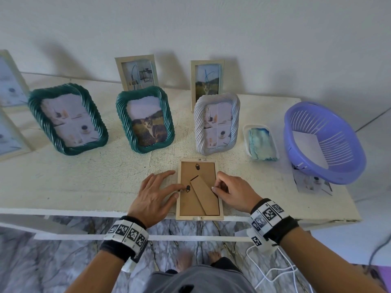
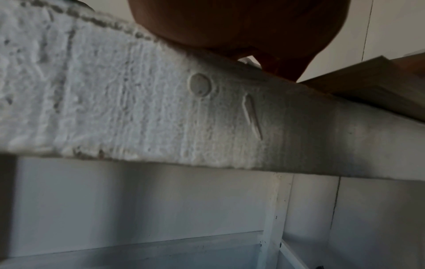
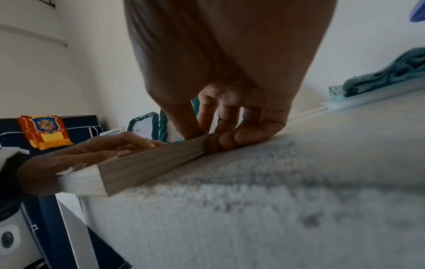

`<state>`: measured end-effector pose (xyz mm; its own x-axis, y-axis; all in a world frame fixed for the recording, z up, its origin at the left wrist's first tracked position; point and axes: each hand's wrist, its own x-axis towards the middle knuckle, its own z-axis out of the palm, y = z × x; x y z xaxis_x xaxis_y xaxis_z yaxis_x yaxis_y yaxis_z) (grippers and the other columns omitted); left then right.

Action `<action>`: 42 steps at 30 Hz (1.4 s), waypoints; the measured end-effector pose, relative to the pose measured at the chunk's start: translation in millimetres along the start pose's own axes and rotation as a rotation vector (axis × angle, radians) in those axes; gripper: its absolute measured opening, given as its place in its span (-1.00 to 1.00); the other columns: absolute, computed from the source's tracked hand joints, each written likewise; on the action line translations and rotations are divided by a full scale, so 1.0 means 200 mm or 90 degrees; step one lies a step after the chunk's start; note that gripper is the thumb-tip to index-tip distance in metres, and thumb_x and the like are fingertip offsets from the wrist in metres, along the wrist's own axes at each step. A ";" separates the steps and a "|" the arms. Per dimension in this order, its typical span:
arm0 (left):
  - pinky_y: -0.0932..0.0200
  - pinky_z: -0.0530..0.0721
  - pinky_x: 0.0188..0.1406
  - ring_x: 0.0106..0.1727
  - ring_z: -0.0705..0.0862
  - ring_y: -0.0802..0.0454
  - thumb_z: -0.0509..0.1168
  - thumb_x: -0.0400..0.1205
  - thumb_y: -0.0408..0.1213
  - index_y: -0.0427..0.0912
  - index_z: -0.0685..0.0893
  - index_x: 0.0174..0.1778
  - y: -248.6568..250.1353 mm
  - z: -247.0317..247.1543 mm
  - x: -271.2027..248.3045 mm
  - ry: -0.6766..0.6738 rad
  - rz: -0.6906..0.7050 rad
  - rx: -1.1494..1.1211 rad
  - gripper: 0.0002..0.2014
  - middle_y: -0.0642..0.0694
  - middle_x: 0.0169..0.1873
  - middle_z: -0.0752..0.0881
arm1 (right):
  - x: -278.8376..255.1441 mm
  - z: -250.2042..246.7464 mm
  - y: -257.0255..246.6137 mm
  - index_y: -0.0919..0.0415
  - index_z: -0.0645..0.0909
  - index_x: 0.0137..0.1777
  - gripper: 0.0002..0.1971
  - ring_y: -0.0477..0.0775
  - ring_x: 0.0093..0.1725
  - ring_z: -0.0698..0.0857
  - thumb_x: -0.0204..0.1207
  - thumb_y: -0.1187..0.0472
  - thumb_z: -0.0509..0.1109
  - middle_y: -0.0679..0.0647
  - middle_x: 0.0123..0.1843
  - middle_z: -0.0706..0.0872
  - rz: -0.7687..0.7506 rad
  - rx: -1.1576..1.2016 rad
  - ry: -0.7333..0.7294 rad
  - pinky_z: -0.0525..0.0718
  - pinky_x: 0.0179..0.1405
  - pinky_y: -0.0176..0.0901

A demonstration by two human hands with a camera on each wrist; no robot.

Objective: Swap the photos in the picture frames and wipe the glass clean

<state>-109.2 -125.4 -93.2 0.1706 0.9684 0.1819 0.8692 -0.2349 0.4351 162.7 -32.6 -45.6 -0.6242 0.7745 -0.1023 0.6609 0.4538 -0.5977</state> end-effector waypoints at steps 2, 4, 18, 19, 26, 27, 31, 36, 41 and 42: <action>-0.16 0.28 0.57 0.45 0.49 -0.07 0.08 0.72 0.06 0.27 0.63 0.30 0.00 0.00 0.00 -0.003 0.006 0.000 -0.69 -0.04 0.51 0.46 | 0.00 -0.01 -0.01 0.04 0.46 -0.12 -0.86 -0.07 -0.39 0.59 0.61 0.07 0.36 -0.12 -0.35 0.62 0.000 -0.004 -0.009 0.60 -0.39 -0.02; -0.15 0.27 0.58 0.47 0.48 -0.06 0.07 0.73 0.07 0.26 0.61 0.31 0.00 0.00 0.00 -0.002 0.006 -0.001 -0.69 -0.04 0.51 0.46 | 0.01 -0.03 -0.03 0.02 0.47 -0.07 -0.88 -0.09 -0.36 0.59 0.59 0.06 0.35 -0.13 -0.34 0.61 0.006 -0.032 -0.029 0.64 -0.34 0.01; -0.08 0.36 0.53 0.43 0.51 0.02 0.10 0.70 0.12 0.05 0.47 0.56 0.01 -0.01 0.00 0.033 -0.006 -0.002 -0.49 0.04 0.47 0.53 | 0.23 -0.03 -0.16 0.18 0.33 0.55 -0.49 0.18 0.23 0.44 0.59 0.19 0.25 0.16 0.27 0.44 0.070 -0.213 0.004 0.57 0.12 -0.12; -0.08 0.36 0.52 0.43 0.51 0.03 0.10 0.70 0.13 0.06 0.48 0.56 0.01 -0.01 0.00 0.032 -0.006 -0.001 -0.49 0.04 0.47 0.53 | 0.23 -0.03 -0.16 0.17 0.35 0.51 -0.51 0.19 0.25 0.44 0.58 0.20 0.26 0.16 0.29 0.44 0.080 -0.196 0.008 0.56 0.15 -0.11; -0.07 0.40 0.49 0.42 0.53 0.02 0.13 0.69 0.12 0.06 0.51 0.54 0.01 -0.01 0.01 0.046 -0.003 -0.007 -0.50 0.03 0.45 0.55 | 0.20 -0.04 -0.13 0.02 0.45 0.51 -0.53 0.10 0.24 0.35 0.58 0.26 0.24 0.01 0.16 0.37 0.126 -0.041 -0.014 0.32 0.25 -0.18; -0.09 0.41 0.48 0.42 0.53 0.02 0.14 0.69 0.11 0.06 0.51 0.54 0.01 -0.01 0.01 0.048 -0.001 -0.008 -0.50 0.03 0.45 0.55 | 0.19 -0.04 -0.12 0.00 0.46 0.51 -0.53 0.10 0.24 0.35 0.60 0.27 0.23 0.00 0.16 0.36 0.132 -0.019 -0.016 0.29 0.24 -0.20; -0.07 0.41 0.47 0.42 0.53 0.03 0.14 0.69 0.11 0.05 0.52 0.54 0.01 -0.01 0.01 0.054 0.003 -0.005 -0.50 0.03 0.44 0.55 | 0.18 -0.04 -0.12 -0.08 0.53 0.51 -0.52 0.11 0.25 0.36 0.62 0.29 0.20 0.03 0.22 0.41 0.135 0.029 -0.021 0.27 0.29 -0.21; -0.10 0.42 0.47 0.42 0.52 0.02 0.12 0.69 0.12 0.04 0.52 0.54 0.01 -0.01 0.01 0.050 0.007 0.000 -0.50 0.02 0.44 0.55 | 0.14 -0.05 -0.14 -0.09 0.43 0.58 -0.50 0.07 0.29 0.35 0.63 0.18 0.25 0.02 0.28 0.41 0.111 0.017 -0.004 0.47 0.41 0.08; -0.13 0.40 0.50 0.43 0.52 0.01 0.13 0.69 0.11 0.04 0.52 0.53 0.01 -0.01 0.01 0.049 0.001 -0.005 -0.50 0.03 0.45 0.55 | -0.05 0.03 -0.22 -0.30 -0.04 0.68 -0.11 0.12 0.69 0.01 0.46 -0.34 0.37 0.07 0.73 -0.06 0.079 -0.036 -0.067 0.27 0.60 0.26; -0.12 0.41 0.49 0.43 0.53 0.00 0.13 0.69 0.11 0.04 0.52 0.53 0.01 -0.01 0.01 0.045 0.001 -0.004 -0.50 0.02 0.45 0.55 | -0.09 0.06 -0.23 -0.35 -0.14 0.67 -0.02 0.11 0.72 -0.14 0.38 -0.42 0.39 0.09 0.75 -0.19 0.079 -0.041 -0.097 0.19 0.61 0.26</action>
<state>-107.6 -124.6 -89.6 0.1385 0.9596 0.2449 0.8661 -0.2373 0.4399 138.3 -72.5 -25.6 -0.5888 0.7527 -0.2944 0.7590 0.3896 -0.5217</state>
